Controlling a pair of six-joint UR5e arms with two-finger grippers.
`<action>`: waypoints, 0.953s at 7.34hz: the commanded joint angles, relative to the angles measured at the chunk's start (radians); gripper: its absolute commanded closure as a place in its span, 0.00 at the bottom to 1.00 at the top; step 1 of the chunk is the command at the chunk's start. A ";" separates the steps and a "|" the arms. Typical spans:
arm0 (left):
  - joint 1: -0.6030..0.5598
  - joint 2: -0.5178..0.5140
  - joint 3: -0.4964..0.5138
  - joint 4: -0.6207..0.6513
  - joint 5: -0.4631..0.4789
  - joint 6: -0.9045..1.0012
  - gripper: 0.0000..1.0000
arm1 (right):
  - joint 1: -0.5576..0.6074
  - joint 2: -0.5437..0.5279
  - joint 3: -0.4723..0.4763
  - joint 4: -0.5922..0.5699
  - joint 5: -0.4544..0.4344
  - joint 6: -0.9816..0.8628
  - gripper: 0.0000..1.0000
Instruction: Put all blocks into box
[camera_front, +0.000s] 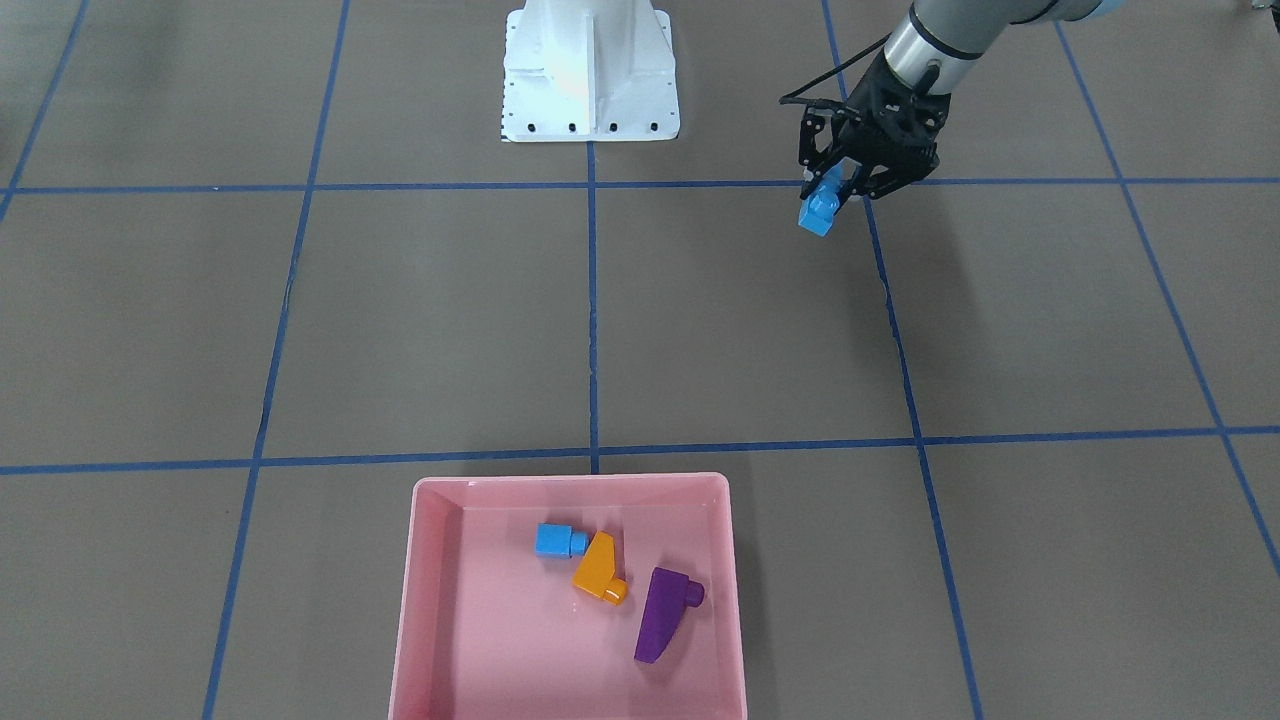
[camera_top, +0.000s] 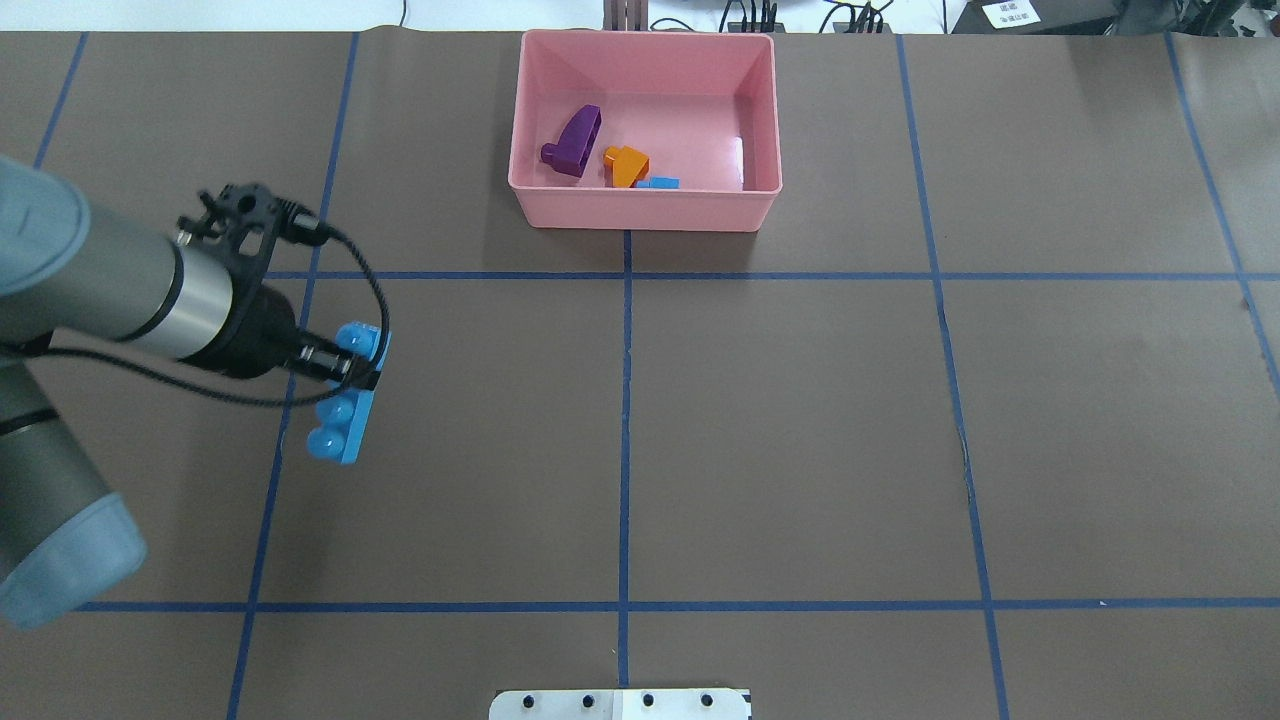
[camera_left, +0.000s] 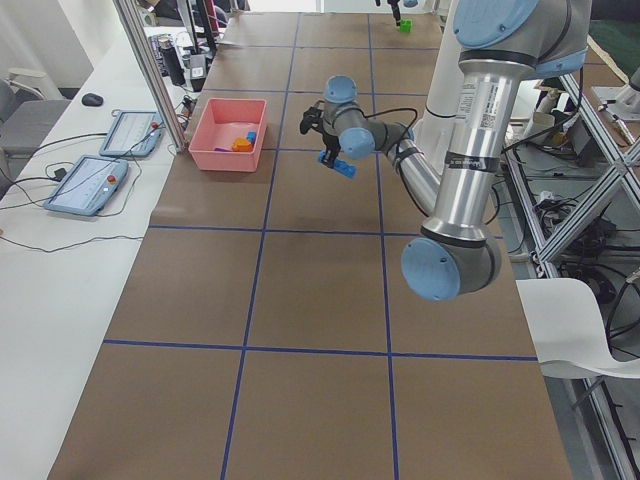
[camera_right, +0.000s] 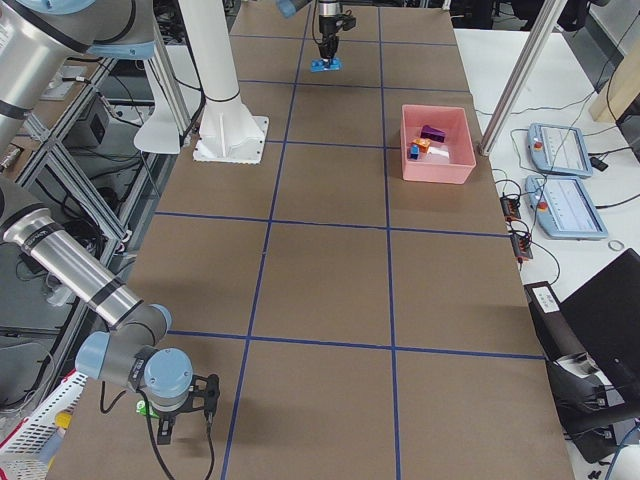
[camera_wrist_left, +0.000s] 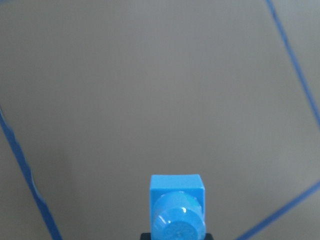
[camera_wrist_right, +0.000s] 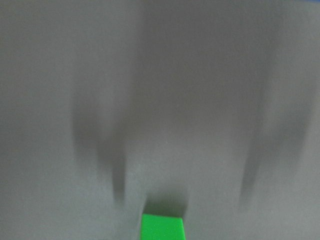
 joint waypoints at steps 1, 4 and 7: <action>-0.141 -0.307 0.232 0.045 -0.005 -0.052 1.00 | 0.045 -0.054 -0.019 0.046 0.009 0.026 0.01; -0.161 -0.665 0.725 -0.141 0.088 -0.204 1.00 | 0.047 -0.049 -0.027 0.044 0.037 0.043 0.02; -0.132 -0.818 1.063 -0.372 0.202 -0.267 1.00 | 0.047 -0.028 -0.027 0.044 0.072 0.079 1.00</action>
